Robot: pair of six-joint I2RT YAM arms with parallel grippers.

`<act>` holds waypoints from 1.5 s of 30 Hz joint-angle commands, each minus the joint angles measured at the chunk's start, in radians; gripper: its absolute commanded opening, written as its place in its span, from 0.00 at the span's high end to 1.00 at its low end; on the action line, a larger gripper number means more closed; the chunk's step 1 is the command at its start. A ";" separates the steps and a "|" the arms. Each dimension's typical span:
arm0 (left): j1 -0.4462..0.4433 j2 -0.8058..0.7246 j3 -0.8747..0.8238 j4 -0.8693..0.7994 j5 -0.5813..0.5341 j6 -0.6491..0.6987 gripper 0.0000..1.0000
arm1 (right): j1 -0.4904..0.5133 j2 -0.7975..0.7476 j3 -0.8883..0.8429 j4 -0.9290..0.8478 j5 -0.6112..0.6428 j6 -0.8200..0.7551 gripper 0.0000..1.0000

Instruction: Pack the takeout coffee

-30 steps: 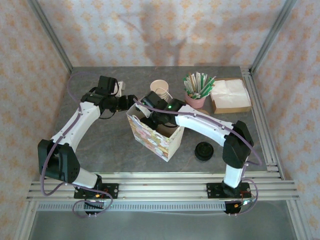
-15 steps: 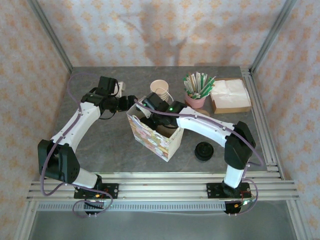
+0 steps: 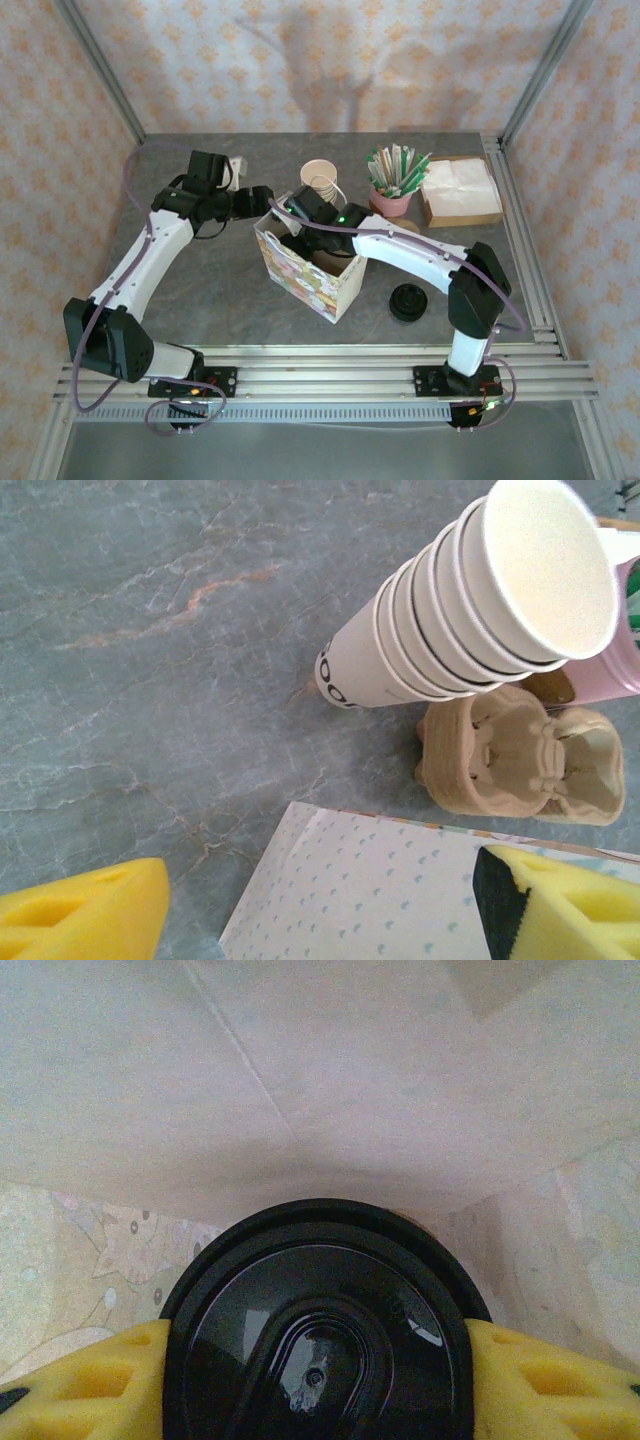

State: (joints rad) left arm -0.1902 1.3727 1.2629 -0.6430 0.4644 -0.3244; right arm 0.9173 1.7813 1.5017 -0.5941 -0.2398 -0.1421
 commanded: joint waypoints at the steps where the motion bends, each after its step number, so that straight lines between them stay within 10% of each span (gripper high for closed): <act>1: -0.013 -0.048 0.052 -0.029 0.022 -0.010 0.18 | 0.003 0.065 -0.120 -0.247 -0.005 0.012 0.70; 45: -0.057 0.000 0.194 -0.276 0.055 0.221 0.15 | 0.005 0.087 -0.232 -0.239 0.040 -0.010 0.71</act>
State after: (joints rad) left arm -0.2359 1.3487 1.4506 -0.8604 0.5594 -0.1295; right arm 0.9154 1.7401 1.3788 -0.4576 -0.2317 -0.1307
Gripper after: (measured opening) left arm 0.848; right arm 0.583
